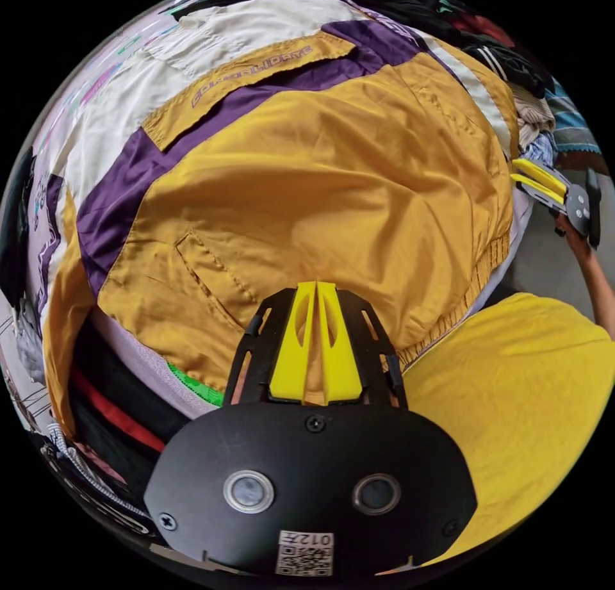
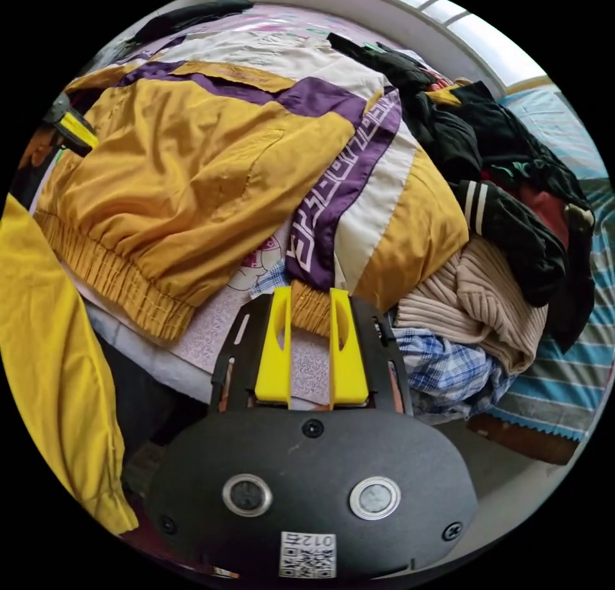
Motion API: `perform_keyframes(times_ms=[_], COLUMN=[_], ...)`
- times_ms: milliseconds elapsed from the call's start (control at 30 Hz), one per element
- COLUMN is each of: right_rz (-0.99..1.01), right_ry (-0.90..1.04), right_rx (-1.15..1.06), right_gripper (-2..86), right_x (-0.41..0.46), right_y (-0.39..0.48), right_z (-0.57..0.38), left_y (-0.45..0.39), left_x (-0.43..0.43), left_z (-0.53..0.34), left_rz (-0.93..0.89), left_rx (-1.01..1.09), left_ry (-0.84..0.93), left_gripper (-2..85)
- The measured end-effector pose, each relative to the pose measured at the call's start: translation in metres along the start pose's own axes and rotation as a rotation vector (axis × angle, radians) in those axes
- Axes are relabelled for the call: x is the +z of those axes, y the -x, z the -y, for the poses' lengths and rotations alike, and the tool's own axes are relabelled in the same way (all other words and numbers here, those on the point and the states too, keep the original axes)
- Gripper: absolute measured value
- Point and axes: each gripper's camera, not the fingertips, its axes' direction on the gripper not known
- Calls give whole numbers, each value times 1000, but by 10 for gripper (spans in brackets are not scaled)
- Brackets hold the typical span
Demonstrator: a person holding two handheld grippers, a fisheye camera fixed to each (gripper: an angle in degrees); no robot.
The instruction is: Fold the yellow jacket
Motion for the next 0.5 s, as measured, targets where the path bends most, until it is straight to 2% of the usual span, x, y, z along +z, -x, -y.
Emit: perform_keyframes(times_ms=[300, 400, 500], right_rz=[264, 226, 222], right_ry=[23, -32, 32], right_rx=[45, 12, -70], right_gripper=[81, 83, 92], right_x=[-14, -34, -26], right_y=[-42, -45, -37], right_z=[-38, -58, -73], left_y=[-18, -24, -22], left_x=[3, 6, 10], left_z=[-14, -22, -28], left_rz=[89, 121, 112], left_rx=[-79, -101, -160], left_ry=[-36, -63, -75], left_gripper=[4, 5, 5])
